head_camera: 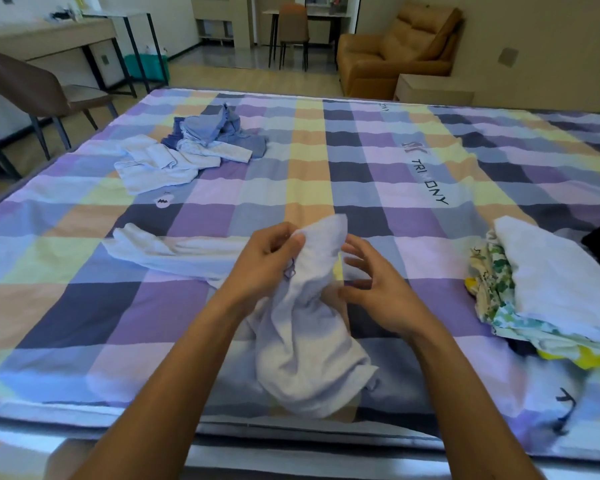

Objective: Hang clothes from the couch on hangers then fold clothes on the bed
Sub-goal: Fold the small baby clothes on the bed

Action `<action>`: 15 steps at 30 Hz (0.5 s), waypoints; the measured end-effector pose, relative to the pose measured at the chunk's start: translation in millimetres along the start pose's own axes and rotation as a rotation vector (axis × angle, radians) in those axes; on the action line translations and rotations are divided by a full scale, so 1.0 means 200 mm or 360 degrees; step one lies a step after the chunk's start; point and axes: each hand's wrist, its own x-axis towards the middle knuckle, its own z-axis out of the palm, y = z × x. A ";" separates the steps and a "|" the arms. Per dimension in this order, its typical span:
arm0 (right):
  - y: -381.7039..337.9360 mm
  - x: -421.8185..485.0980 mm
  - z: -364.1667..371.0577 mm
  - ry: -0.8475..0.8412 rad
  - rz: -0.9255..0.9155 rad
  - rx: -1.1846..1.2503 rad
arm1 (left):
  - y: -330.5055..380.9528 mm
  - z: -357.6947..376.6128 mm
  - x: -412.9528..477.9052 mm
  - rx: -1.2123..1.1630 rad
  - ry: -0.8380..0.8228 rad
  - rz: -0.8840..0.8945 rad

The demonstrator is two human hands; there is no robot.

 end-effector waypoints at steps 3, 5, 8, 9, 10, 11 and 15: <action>-0.13 0.05 -0.01 0.0153 -0.0210 0.0165 | 0.15 -0.05 0.07 -0.0413 -0.0066 -0.0076; -0.27 0.09 -0.05 0.0321 -0.0348 0.0298 | 0.26 -0.07 0.13 -0.0489 -0.0041 -0.0071; -0.44 0.12 -0.12 0.0418 -0.0515 0.0476 | 0.39 -0.10 0.23 -0.0123 0.0073 0.0100; -0.49 0.13 -0.13 0.0476 -0.0528 0.0489 | 0.40 -0.12 0.26 0.0085 0.0154 0.0126; -0.51 0.13 -0.15 0.0530 -0.0524 0.0502 | 0.40 -0.12 0.28 0.0277 0.0261 0.0127; -0.53 0.13 -0.15 0.0559 -0.0518 0.0540 | 0.40 -0.11 0.29 0.0435 0.0394 0.0134; -0.48 0.11 -0.13 0.0457 -0.0376 0.0637 | 0.44 0.00 0.12 0.0444 0.0508 0.0367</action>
